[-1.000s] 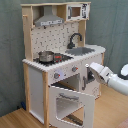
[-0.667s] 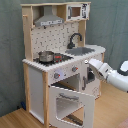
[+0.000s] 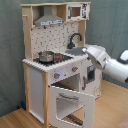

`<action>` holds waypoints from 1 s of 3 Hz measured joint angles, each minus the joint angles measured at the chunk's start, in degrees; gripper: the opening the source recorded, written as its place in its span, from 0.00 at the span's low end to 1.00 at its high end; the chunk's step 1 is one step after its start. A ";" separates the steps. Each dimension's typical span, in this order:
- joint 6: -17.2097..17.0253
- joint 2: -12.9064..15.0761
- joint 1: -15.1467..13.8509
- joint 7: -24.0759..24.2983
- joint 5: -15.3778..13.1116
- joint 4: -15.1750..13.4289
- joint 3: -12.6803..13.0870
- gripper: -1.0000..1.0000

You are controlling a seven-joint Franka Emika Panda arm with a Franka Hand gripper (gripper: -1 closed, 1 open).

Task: Play with the kitchen

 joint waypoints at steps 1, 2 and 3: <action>0.00 0.33 -1.44 -4.01 1.32 4.01 -1.52 1.00; -0.05 1.10 -3.98 -6.90 2.83 8.02 -2.15 1.00; -0.02 2.40 -8.50 -7.19 6.17 10.45 -1.85 1.00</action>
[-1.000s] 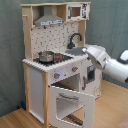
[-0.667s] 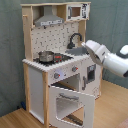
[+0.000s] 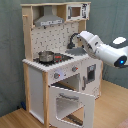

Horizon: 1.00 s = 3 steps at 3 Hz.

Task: Play with the kitchen

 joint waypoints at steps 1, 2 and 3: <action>0.02 1.67 -1.63 -0.32 5.63 1.59 1.08 1.00; -0.16 3.34 -2.71 -3.22 11.45 4.37 1.22 1.00; -0.63 4.59 -3.54 -6.69 15.08 6.64 1.06 1.00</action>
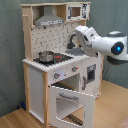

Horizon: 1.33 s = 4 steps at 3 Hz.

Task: Play with the kitchen

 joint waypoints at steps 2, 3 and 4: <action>-3.00 3.05 -1.05 -8.57 7.83 4.36 -0.37 1.00; -5.72 5.54 -1.11 -12.85 12.14 6.01 -0.17 1.00; -8.50 8.16 -1.15 -16.42 15.30 6.55 -0.01 1.00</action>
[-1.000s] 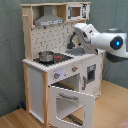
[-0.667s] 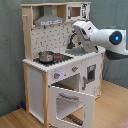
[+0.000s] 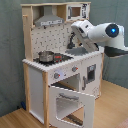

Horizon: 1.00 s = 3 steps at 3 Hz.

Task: Play with the kitchen

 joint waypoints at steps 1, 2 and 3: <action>-2.14 3.76 -0.15 -3.92 2.87 0.37 0.04 1.00; -5.04 7.21 -0.17 -7.54 4.62 1.65 0.12 1.00; -8.67 11.07 -0.18 -11.31 6.09 4.00 0.48 1.00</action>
